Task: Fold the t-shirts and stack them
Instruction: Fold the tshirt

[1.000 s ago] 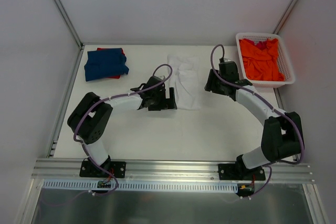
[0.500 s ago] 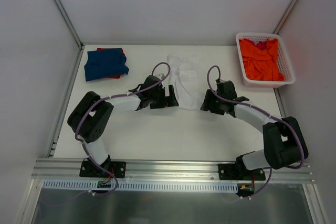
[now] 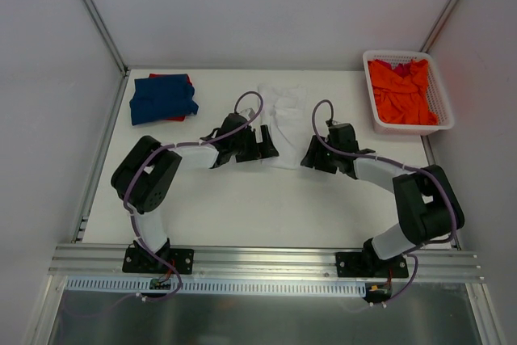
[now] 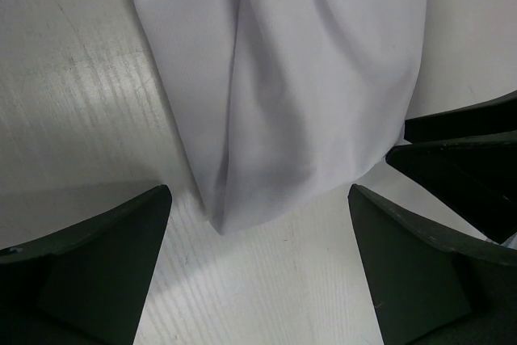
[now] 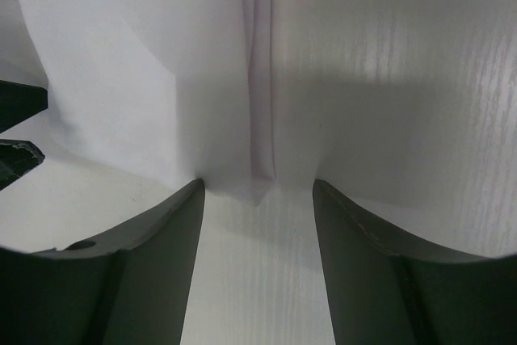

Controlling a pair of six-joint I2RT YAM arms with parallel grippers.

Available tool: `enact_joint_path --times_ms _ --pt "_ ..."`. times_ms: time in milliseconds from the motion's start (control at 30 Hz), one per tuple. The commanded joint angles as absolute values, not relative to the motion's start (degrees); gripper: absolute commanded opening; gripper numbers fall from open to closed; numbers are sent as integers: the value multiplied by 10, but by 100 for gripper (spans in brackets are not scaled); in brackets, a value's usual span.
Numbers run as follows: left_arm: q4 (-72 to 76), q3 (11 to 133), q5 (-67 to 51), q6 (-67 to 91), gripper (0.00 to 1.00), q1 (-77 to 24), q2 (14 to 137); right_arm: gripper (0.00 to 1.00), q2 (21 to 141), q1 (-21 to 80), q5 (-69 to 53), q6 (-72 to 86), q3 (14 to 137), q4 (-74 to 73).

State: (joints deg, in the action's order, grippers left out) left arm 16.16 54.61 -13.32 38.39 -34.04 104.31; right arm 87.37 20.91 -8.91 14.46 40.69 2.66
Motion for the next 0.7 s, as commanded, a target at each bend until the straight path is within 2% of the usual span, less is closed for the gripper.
enact_joint_path --times_ms 0,233,367,400,500,667 --pt "124 535 -132 384 95 -336 1072 60 902 212 -98 149 420 50" --pt "125 526 -131 383 90 -334 1071 54 936 212 -102 150 439 65" --pt "124 525 -133 384 78 -334 1077 45 945 212 -105 152 443 68" --pt "124 523 -133 384 72 -335 1077 43 946 212 -106 152 443 69" --pt "125 520 -135 385 61 -334 1077 41 946 212 -108 155 440 72" --pt "125 517 -135 386 59 -335 1078 40 950 212 -111 158 433 81"
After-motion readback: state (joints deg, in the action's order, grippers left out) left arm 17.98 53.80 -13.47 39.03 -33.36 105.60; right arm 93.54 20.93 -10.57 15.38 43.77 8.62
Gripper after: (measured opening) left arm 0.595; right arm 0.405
